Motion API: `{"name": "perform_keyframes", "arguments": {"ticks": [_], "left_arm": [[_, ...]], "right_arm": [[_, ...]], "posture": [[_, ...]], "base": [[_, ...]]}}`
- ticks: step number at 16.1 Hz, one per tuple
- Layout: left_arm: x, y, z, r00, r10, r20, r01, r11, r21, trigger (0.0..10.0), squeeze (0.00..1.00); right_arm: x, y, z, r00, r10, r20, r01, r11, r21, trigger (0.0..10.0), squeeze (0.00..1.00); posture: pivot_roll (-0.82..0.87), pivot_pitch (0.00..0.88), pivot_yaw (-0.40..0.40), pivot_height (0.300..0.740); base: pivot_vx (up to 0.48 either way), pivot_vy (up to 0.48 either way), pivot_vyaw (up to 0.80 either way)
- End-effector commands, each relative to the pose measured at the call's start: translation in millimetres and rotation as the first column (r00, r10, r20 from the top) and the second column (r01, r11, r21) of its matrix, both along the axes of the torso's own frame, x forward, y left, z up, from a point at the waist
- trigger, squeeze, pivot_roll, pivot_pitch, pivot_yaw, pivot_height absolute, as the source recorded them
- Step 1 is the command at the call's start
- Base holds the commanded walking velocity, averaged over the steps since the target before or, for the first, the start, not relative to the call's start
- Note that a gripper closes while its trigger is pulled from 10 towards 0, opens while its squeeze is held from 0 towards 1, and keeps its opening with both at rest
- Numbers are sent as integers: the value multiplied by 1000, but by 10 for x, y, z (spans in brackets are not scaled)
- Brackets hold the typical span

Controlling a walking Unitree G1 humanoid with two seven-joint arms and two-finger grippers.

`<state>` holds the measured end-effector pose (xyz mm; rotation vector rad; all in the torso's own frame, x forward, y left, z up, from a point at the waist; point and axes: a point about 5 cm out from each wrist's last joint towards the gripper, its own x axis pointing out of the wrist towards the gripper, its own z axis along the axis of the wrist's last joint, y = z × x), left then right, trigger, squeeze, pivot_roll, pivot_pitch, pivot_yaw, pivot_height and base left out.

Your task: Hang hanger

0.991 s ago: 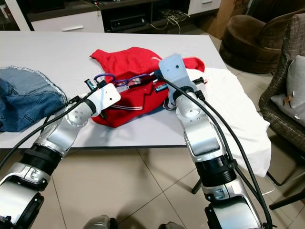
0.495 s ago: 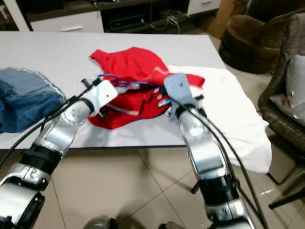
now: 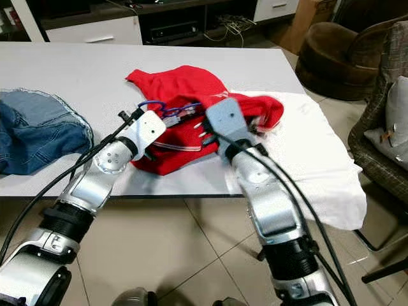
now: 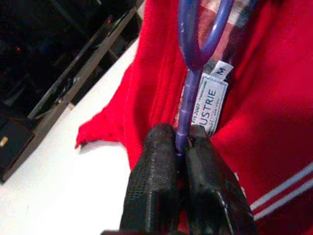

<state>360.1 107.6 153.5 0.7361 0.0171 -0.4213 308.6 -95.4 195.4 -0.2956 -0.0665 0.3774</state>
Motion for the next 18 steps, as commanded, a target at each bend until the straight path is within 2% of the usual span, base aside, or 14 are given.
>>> {"name": "perform_keyframes", "arguments": {"ticks": [1,2,5,7,8,9,10,11,12,14,15,16,18], "left_arm": [[-32,-125,34,998,-65,14,65,998,-9,10000,75],[-34,-112,30,998,-62,13,62,998,-7,10000,75],[-10,-86,42,999,-51,16,51,999,2,10000,78],[0,-95,60,998,-53,21,52,999,4,10000,75],[10,-93,69,998,-54,27,54,999,10,10000,78],[19,-77,70,998,-51,29,51,999,16,10000,78],[30,-47,70,998,-46,32,46,999,25,10000,75],[44,7,73,998,-51,42,48,997,60,10000,75],[58,69,74,997,-50,52,45,994,100,10000,78],[94,212,63,998,-14,67,4,988,152,10000,82],[100,239,65,998,-6,69,-5,988,154,10000,82],[108,271,71,997,3,73,-15,988,154,10000,86],[108,281,68,997,9,80,-21,988,151,10000,82]], "right_arm": [[-84,87,111,996,93,12,-93,995,45,10000,1000],[-110,84,128,994,112,9,-112,992,56,10000,0],[-234,22,168,980,200,-8,-200,978,61,10000,0],[-313,-30,124,967,252,-46,-246,964,104,10000,0],[-370,-80,72,959,274,-78,-264,957,121,10000,137],[-407,-105,61,953,291,-87,-276,948,156,10000,196],[-451,-147,127,945,320,-62,-301,930,212,10000,90],[-485,-239,284,938,347,4,-337,908,249,10000,0],[-471,-351,420,940,336,56,-339,906,255,10000,0],[-382,-614,694,953,261,151,-291,928,234,10000,0],[-336,-697,751,962,217,165,-251,941,226,10000,0],[-234,-880,801,981,107,161,-139,970,199,10000,0],[-153,-1045,728,993,6,115,-22,990,136,10000,0]], "posture": [[50,22,-2,740],[45,26,2,740],[45,26,2,740],[30,23,9,740],[28,21,10,740],[27,20,10,740],[27,20,10,740],[27,20,10,740],[17,18,12,740],[15,18,11,740],[14,16,8,740],[19,14,1,740],[24,14,-4,740]], "base": [[0,0,0],[0,0,0],[0,0,0],[0,0,0],[0,0,0],[0,0,0],[0,0,0],[0,0,0],[0,0,0],[0,0,0],[0,0,0],[0,0,0],[0,0,0]]}}
